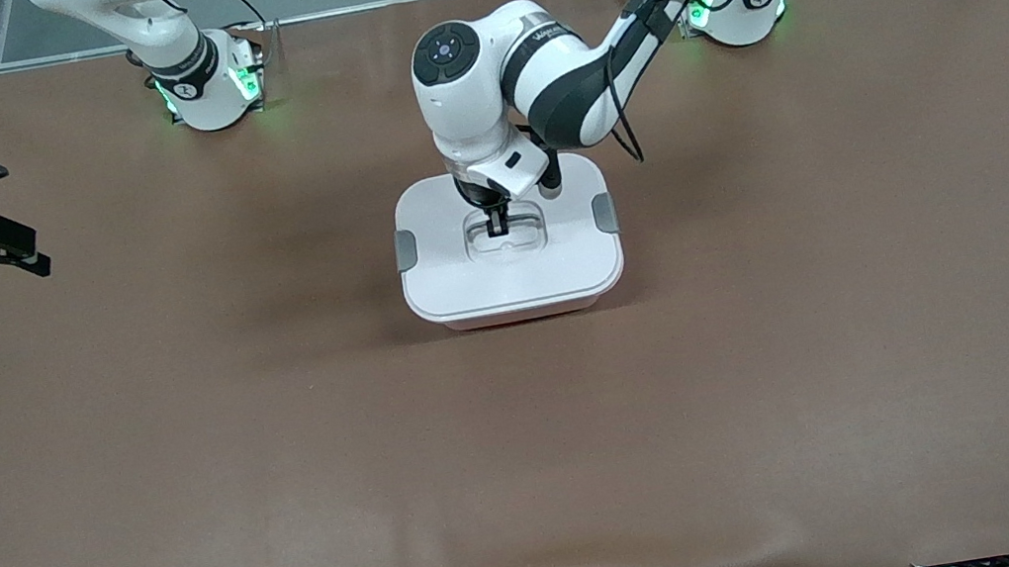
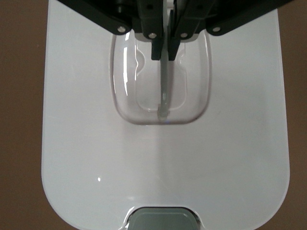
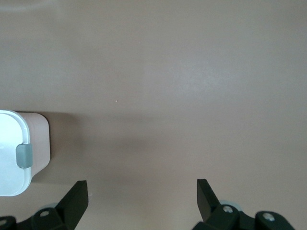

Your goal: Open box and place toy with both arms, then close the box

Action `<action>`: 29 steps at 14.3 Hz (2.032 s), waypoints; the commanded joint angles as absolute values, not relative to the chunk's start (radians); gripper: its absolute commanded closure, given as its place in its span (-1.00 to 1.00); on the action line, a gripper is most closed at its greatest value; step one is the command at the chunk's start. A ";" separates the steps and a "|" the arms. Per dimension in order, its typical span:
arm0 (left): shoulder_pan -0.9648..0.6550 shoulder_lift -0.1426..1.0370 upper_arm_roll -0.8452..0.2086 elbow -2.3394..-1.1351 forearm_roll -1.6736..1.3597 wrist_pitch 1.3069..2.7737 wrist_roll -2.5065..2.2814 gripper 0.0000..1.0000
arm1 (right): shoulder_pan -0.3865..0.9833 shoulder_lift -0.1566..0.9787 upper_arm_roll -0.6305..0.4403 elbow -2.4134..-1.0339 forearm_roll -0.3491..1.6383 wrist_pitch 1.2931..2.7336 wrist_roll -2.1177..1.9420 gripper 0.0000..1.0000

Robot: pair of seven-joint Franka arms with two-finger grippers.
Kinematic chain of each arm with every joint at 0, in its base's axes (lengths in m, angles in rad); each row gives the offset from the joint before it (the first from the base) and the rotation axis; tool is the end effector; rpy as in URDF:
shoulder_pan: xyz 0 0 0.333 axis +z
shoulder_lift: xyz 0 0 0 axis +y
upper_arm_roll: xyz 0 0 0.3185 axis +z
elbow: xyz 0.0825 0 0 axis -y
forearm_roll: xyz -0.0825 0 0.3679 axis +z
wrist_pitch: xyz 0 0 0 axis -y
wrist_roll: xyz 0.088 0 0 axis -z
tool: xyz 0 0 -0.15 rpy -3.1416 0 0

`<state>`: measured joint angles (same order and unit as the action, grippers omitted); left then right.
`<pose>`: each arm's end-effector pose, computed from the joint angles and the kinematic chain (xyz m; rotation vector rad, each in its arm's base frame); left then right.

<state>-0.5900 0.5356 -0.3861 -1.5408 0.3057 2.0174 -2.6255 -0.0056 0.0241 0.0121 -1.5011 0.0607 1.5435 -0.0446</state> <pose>0.4292 -0.5242 0.3245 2.2264 2.2069 0.1281 0.5446 0.0127 0.6005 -3.0798 -0.0821 -0.0300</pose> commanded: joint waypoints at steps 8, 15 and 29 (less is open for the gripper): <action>-0.583 0.546 -0.384 -1.534 0.333 1.996 -2.609 -0.07 | -0.029 0.008 0.012 -1.493 0.003 1.447 -0.055 -1.00; -0.523 0.451 -0.385 -1.477 0.292 1.869 -2.375 -1.00 | -0.075 0.012 0.009 -1.543 0.002 1.540 -0.038 -1.00; -0.095 0.190 -0.385 -1.459 0.166 1.602 -1.168 -1.00 | -0.092 -0.026 0.020 -1.566 0.005 1.516 -0.080 -1.00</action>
